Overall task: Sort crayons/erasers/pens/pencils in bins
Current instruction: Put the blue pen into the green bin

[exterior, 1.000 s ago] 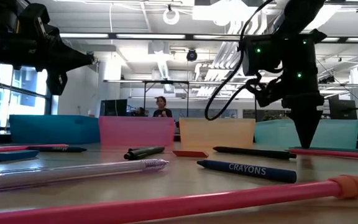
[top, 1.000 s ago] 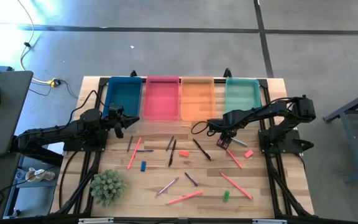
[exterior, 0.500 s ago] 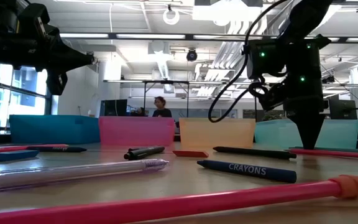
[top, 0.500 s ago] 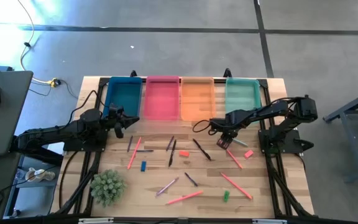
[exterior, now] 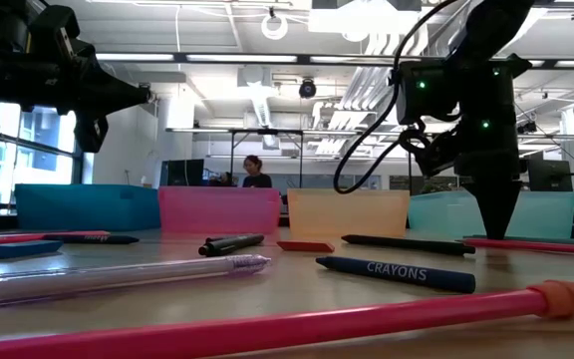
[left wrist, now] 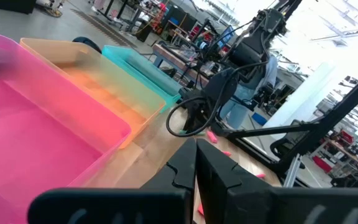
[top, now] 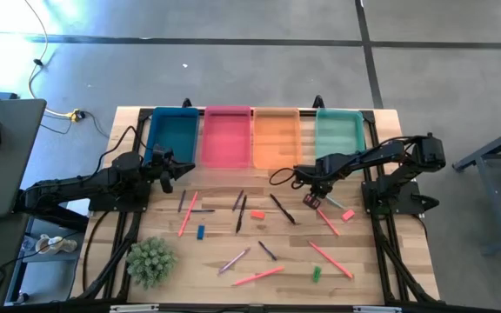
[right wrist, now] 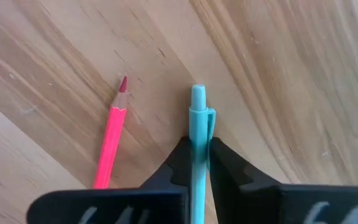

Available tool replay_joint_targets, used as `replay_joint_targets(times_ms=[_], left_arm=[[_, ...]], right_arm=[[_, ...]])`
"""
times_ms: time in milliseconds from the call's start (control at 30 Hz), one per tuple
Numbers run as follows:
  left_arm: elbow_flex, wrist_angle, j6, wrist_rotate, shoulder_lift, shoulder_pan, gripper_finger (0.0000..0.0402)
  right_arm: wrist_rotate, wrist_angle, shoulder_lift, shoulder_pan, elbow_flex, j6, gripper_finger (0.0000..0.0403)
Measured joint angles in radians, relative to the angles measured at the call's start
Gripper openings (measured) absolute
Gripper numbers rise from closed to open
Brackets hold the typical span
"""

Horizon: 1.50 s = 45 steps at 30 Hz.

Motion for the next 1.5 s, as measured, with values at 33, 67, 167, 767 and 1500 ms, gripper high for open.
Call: replay_joint_targets(times_ms=[33, 67, 167, 767, 1500], left_arm=[[0.0, 0.0, 0.0, 0.0, 0.0, 0.0, 0.0001], [0.0, 0.0, 0.0, 0.0, 0.0, 0.0, 0.0001], [0.0, 0.0, 0.0, 0.0, 0.0, 0.0, 0.0001], [0.0, 0.0, 0.001, -0.026, 0.0, 0.0, 0.0001], [0.0, -0.053, 0.045, -0.074, 0.001, 0.0, 0.0007]], right_arm=[[-0.001, 0.0, -0.01, 0.0, -0.001, 0.01, 0.0011], [-0.003, -0.001, -0.02, 0.0, -0.002, 0.017, 0.0011], [-0.013, -0.027, -0.054, 0.0, -0.01, 0.056, 0.0011], [-0.026, 0.1, -0.282, 0.0, -0.004, 0.229, 0.0011], [0.107, 0.35, -0.407, -0.038, 0.0, 0.279, 0.0011]])
